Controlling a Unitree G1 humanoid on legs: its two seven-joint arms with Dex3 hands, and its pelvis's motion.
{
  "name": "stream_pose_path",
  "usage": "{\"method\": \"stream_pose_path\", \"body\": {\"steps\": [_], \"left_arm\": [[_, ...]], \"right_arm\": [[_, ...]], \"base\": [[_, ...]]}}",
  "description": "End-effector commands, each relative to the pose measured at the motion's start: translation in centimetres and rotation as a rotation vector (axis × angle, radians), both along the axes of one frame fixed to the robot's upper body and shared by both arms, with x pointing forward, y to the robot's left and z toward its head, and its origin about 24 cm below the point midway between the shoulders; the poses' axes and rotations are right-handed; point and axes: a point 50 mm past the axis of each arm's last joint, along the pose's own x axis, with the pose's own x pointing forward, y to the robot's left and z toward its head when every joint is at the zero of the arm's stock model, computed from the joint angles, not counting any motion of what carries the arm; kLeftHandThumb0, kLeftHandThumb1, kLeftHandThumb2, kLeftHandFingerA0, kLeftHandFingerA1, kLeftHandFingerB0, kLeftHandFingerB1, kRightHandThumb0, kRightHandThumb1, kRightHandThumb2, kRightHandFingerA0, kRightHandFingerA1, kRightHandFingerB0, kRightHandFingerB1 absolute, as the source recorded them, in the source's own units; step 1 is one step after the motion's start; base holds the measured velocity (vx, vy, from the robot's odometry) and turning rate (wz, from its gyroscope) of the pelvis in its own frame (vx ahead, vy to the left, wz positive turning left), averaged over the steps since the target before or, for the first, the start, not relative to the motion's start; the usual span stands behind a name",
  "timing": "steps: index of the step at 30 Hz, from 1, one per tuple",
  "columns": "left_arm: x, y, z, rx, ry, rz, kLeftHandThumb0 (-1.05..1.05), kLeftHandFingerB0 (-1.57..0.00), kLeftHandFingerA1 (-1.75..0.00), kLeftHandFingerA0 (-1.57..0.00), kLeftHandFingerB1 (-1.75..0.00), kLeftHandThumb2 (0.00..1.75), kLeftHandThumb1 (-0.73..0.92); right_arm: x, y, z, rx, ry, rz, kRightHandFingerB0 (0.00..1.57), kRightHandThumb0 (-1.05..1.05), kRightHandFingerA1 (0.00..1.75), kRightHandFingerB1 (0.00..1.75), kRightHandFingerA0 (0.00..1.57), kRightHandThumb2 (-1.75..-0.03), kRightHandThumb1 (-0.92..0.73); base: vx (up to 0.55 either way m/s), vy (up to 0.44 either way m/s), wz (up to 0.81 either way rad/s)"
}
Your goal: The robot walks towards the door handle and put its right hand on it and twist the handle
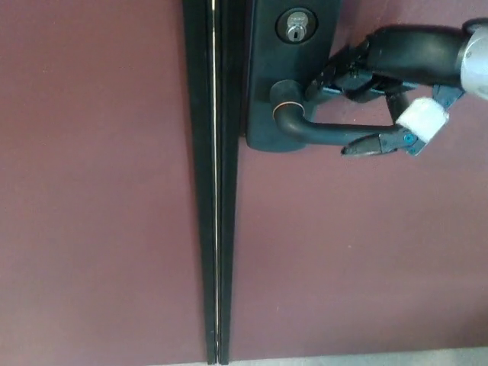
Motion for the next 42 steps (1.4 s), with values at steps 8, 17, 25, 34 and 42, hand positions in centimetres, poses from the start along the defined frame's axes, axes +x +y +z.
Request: {"method": "stream_pose_path", "body": {"steps": [8, 17, 25, 34, 42], "left_arm": [[-0.5, -0.2, -0.1, -0.008, 0.014, -0.007, -0.11, -0.51, -0.48, -0.63, -0.43, 0.58, 0.65], [-0.7, -0.2, -0.2, -0.015, 0.031, -0.003, -0.12, -0.51, -0.48, -0.64, -0.43, 0.58, 0.65], [-0.6, -0.1, -0.2, -0.014, 0.024, -0.006, -0.12, -0.52, -0.49, -0.65, -0.43, 0.58, 0.65], [-0.3, -0.1, -0.1, -0.017, 0.018, -0.013, -0.12, -0.52, -0.48, -0.64, -0.43, 0.58, 0.65], [0.4, 0.0, 0.0, -0.018, 0.013, -0.01, -0.12, -0.52, -0.47, -0.61, -0.43, 0.59, 0.66]], "right_arm": [[-0.1, -2.0, 5.4, 0.067, -0.057, -0.063, 0.0, -0.84, 0.29, 0.0, 0.13, -0.58, -0.61], [-2.7, -4.3, 9.4, 0.177, -0.16, -0.049, 0.0, -0.82, 0.28, 0.0, 0.12, -0.82, -0.49], [-6.0, -7.1, 12.4, 0.25, -0.209, -0.019, 0.0, -0.81, 0.25, 0.02, 0.15, -0.87, -0.5], [-12.3, -11.4, 14.9, 0.349, -0.315, 0.039, 0.03, -0.73, 0.42, 0.18, 0.14, -0.81, -0.46], [-21.8, -16.6, 12.7, 0.46, -0.359, 0.011, 0.04, -0.71, 0.45, 0.27, 0.23, -0.78, -0.44]], "base": [[0.0, 0.0, 0.0], [0.0, 0.0, 0.01], [0.0, -0.001, 0.01], [0.0, 0.0, 0.0], [0.0, 0.0, 0.0]]}}
